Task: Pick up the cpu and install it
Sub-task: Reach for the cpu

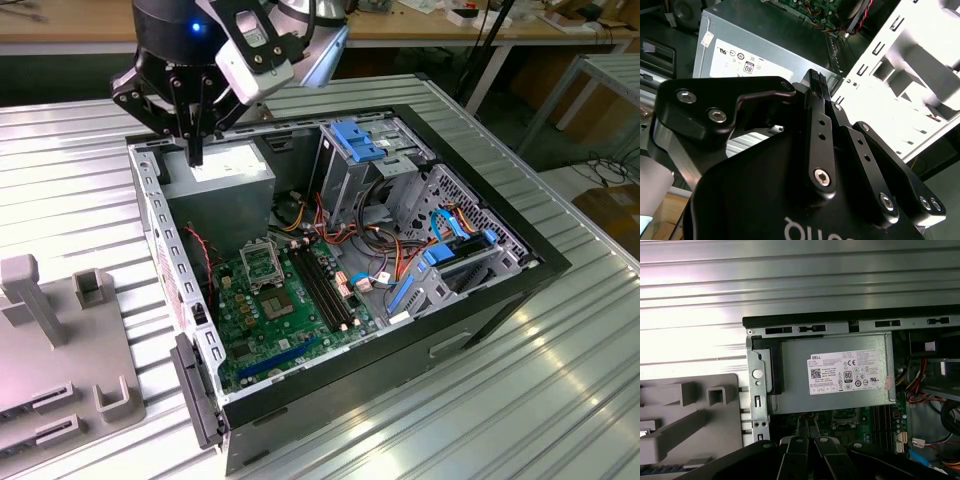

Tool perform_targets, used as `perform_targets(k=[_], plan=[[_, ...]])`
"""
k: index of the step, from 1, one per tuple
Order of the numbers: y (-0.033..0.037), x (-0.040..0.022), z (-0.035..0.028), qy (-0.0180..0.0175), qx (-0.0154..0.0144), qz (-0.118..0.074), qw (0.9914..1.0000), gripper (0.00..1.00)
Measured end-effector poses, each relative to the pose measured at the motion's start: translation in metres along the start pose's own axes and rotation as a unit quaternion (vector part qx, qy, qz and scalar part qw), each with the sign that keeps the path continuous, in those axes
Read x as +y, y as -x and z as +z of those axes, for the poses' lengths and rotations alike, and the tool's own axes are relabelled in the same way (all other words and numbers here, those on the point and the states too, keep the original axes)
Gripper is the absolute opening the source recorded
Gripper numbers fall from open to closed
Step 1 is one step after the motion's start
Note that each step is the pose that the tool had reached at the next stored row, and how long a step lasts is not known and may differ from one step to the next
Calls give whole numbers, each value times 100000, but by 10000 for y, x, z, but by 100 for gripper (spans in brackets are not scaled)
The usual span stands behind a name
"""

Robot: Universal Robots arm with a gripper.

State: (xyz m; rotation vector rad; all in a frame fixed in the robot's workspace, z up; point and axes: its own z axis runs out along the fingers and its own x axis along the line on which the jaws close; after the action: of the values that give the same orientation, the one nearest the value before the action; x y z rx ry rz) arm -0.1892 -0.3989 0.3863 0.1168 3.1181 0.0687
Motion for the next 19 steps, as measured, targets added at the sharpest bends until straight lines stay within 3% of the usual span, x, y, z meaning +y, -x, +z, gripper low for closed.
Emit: perform_targets(k=[19], plan=[[-107, -8, 9, 0, 4, 4, 100000, 11]])
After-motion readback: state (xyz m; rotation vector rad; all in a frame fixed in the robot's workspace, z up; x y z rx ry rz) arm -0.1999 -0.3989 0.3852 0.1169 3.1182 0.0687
